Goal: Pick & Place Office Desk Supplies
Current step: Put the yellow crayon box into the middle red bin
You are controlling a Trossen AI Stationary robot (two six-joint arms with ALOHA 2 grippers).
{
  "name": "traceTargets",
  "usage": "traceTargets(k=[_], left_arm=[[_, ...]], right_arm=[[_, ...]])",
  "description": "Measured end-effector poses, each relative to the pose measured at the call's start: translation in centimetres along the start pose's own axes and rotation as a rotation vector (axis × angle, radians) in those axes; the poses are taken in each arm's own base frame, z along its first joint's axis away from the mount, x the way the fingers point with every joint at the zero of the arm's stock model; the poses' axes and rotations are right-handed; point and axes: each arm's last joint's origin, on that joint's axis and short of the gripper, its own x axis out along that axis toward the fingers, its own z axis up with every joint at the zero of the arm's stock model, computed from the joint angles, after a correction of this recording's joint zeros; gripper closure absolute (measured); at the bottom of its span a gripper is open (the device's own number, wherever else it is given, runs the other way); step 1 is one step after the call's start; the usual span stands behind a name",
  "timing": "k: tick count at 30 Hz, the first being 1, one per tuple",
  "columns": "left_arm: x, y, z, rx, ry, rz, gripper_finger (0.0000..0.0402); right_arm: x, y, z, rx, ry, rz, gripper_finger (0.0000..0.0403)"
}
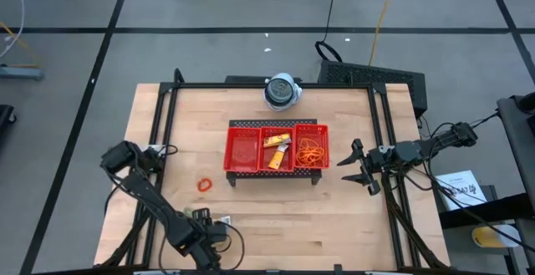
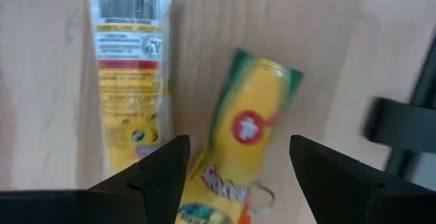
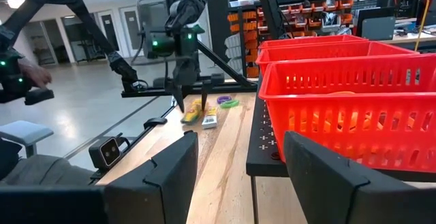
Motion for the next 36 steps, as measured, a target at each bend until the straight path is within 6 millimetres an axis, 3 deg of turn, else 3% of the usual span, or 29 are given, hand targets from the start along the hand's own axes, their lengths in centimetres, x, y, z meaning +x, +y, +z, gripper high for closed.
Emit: traceTargets(k=[5, 12, 26, 31, 36], left_arm=[[1.6, 0.0, 0.1, 0.024, 0.03, 0.046, 0.0135], [1.7, 0.1, 0.1, 0.067, 0.034, 0.047, 0.0139], [1.8, 0.2, 0.5, 0.121, 0.026, 0.032, 0.0251], [1.0, 0.6, 1.1, 0.122, 0.045, -0.004, 0.0276], [-1.1, 1.2, 2.2, 0.164, -0.024, -0.074, 0.0296]], right_arm=[[0.0, 0.0, 0.0, 0.0, 0.0, 0.0, 0.0197], [0.0, 0.0, 0.0, 0.0, 0.0, 0.0, 0.0197], [0.0, 0.0, 0.0, 0.0, 0.0, 0.0, 0.0197], [0.0, 0.0, 0.0, 0.0, 0.0, 0.0, 0.0197], [0.0, 0.0, 0.0, 0.0, 0.0, 0.0, 0.0197]])
